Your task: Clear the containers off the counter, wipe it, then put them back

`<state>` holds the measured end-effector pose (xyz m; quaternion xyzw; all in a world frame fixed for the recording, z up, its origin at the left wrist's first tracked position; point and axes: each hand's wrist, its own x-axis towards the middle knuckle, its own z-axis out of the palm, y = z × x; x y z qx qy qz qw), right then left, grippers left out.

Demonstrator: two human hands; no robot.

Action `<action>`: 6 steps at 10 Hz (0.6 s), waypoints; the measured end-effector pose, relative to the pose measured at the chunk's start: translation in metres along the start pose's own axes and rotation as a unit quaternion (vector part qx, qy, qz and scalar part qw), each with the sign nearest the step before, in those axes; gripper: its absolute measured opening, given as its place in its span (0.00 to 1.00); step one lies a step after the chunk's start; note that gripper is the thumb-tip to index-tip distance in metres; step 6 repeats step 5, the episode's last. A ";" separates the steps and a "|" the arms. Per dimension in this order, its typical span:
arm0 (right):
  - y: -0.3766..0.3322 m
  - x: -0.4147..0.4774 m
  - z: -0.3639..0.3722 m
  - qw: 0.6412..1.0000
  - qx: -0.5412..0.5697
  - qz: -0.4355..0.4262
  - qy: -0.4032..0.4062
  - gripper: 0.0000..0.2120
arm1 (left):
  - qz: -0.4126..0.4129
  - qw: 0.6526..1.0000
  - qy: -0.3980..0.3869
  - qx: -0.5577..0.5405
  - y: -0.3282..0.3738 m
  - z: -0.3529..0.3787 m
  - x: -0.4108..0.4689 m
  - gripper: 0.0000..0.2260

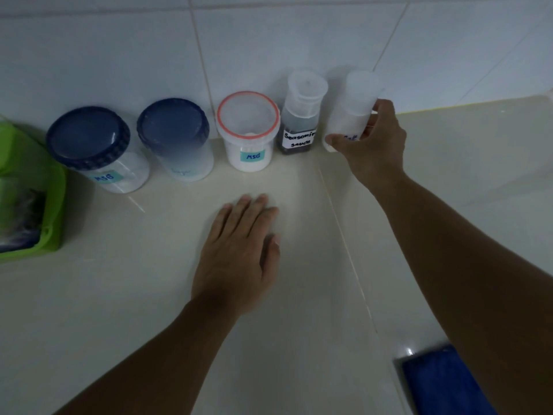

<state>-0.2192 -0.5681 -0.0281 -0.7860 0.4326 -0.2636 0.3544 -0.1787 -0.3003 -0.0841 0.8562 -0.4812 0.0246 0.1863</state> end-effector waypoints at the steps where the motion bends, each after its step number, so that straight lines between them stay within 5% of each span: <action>1: 0.000 0.003 0.003 1.000 0.002 0.002 0.002 0.34 | 0.002 1.000 0.002 0.001 -0.001 0.000 0.000 0.20; 6: 0.001 -0.011 0.006 0.999 -0.025 0.043 0.010 0.47 | -0.001 1.000 -0.004 0.010 0.002 0.003 0.003 0.24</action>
